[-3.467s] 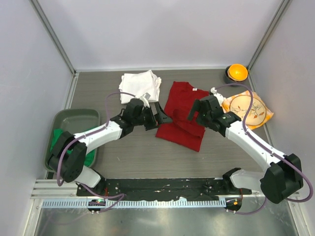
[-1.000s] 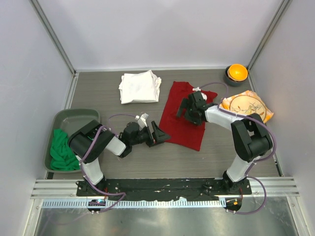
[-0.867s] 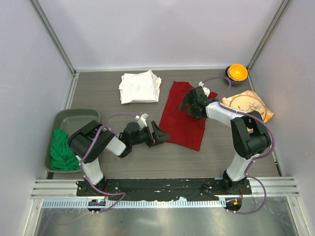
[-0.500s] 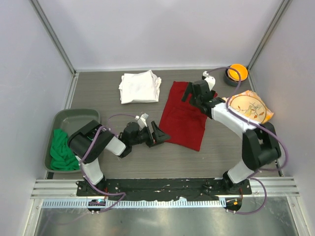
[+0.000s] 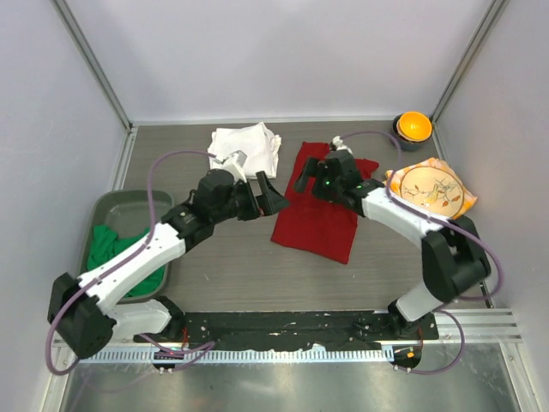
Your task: Fold and stack the t-shirts
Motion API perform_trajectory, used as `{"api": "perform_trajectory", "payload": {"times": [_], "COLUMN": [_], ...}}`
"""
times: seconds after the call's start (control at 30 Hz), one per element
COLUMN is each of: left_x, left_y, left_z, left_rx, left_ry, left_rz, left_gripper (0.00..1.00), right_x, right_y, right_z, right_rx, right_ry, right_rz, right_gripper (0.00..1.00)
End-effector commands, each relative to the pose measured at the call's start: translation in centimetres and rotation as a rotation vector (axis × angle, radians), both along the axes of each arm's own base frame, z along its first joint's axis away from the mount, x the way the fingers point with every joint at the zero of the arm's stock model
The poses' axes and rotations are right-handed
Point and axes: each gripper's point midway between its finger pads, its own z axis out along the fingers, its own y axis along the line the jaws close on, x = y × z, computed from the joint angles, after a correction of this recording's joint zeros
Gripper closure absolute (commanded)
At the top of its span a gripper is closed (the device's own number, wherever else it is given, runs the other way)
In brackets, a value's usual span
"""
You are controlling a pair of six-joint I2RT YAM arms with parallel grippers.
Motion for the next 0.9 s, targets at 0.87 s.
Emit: {"api": "perform_trajectory", "payload": {"times": [0.87], "left_x": [-3.9], "left_y": [10.2], "left_z": [-4.8], "left_rx": [0.291], "left_ry": [0.1], "left_rz": [0.192], "left_gripper": [0.0], "right_x": [-10.4], "right_y": [7.9], "right_z": [-15.6], "right_rx": [-0.204], "right_ry": [0.32], "right_rz": [0.314], "right_gripper": [0.0]}}
